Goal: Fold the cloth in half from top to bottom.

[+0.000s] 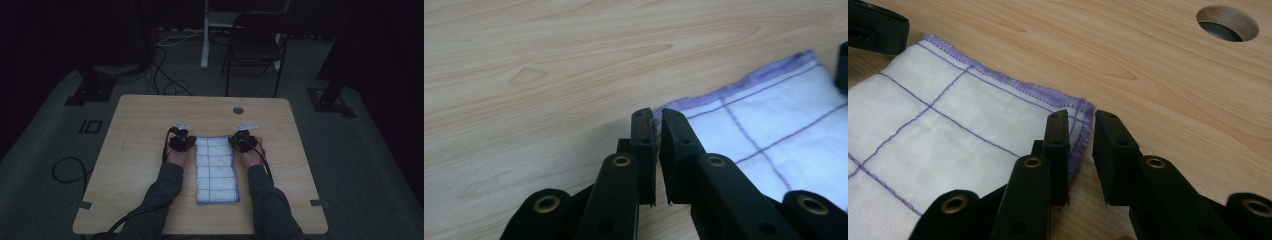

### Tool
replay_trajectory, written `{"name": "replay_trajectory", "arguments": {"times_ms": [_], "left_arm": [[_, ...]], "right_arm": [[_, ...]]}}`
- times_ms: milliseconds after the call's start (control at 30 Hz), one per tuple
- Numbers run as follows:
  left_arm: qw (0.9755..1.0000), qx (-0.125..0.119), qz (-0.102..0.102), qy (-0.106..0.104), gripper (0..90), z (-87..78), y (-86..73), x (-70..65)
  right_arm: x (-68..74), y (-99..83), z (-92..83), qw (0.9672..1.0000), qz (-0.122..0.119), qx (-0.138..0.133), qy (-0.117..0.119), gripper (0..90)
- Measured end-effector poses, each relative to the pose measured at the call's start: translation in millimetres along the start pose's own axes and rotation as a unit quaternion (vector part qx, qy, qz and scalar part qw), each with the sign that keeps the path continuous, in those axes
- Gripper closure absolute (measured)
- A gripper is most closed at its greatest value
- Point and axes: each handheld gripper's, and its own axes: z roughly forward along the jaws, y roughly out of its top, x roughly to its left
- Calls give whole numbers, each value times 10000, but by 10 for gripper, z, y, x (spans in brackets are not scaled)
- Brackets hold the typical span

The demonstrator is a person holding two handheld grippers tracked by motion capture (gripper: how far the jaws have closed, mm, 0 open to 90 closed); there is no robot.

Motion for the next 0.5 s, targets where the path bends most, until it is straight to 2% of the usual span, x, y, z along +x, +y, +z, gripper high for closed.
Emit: {"name": "replay_trajectory", "arguments": {"times_ms": [133, 167, 267, 300, 333, 500], "left_arm": [[9999, 91, -97, 71, 823, 21, -15, 41], [9999, 48, -134, -3, 795, 18, -15, 32], [9999, -2, -103, -54, 713, 9, -2, -2], [9999, -44, -95, -97, 713, 4, 6, -15], [9997, -104, -97, -179, 671, 2, 17, -41], [9997, -118, -10, -213, 611, 17, 24, -76]], "right_arm": [[1, 12, 6, 10000, -10, 15, -7, 766], [-4, 17, 12, 10000, -37, 5, -7, 765], [-10, 17, 20, 10000, -26, 19, -12, 765], [-18, 16, 27, 10000, -24, 39, -15, 765], [-28, 17, 40, 10000, -10, 59, -26, 765], [-24, 48, 54, 10000, -40, 68, -21, 765]]}}
